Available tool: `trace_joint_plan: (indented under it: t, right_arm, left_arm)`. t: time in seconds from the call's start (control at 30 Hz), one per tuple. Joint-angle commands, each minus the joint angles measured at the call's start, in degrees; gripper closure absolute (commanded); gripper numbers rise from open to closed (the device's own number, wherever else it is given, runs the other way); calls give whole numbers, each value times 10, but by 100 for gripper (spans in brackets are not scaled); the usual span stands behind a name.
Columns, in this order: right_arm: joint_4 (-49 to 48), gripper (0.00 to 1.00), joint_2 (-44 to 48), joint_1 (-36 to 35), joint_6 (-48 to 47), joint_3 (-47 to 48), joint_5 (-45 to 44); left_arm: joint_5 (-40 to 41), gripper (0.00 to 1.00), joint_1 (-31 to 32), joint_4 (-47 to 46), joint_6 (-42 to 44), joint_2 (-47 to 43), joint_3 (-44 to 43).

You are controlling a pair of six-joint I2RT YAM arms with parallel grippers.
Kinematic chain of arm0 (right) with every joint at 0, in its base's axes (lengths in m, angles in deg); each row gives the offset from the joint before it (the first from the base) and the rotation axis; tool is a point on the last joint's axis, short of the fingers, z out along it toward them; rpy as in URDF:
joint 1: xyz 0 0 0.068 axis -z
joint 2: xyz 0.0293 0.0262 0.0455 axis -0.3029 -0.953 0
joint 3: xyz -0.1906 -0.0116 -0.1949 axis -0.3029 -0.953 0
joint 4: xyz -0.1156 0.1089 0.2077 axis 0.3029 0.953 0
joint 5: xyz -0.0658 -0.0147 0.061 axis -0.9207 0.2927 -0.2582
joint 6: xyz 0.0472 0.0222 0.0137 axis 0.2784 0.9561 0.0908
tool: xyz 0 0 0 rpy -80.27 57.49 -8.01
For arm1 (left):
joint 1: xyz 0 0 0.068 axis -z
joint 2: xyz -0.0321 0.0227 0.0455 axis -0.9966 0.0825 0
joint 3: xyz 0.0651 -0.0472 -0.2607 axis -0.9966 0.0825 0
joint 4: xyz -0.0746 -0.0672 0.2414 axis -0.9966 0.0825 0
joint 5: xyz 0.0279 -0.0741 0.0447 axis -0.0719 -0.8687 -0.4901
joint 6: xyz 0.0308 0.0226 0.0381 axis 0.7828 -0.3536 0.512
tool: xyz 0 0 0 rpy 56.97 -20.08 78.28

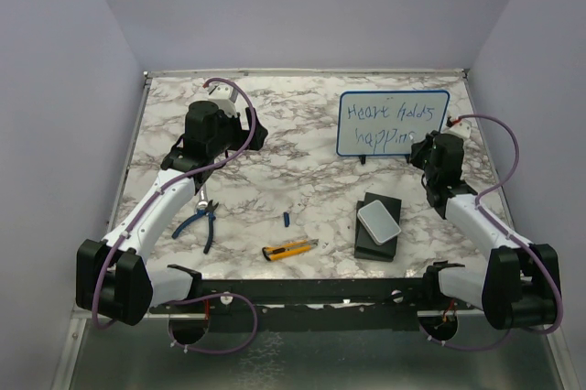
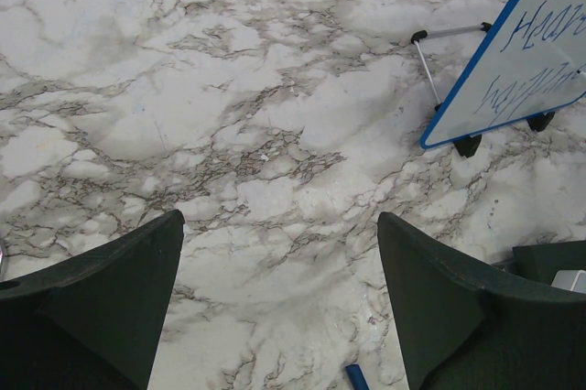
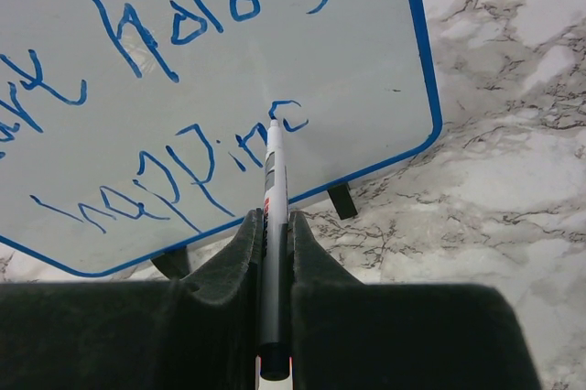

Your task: Write a sentence on the whiteboard

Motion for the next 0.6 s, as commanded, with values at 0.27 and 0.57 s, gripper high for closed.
trace_joint_plan:
  t: [0.27,0.57]
  right_arm:
    - [37,99,-22,3,24,-8,-11]
    - [53,99,-23,3,29,-2,-45]
  left_arm:
    - [4,12,-3,-9,2,-7,8]
    - [4,12,-3,-9,2,-8,8]
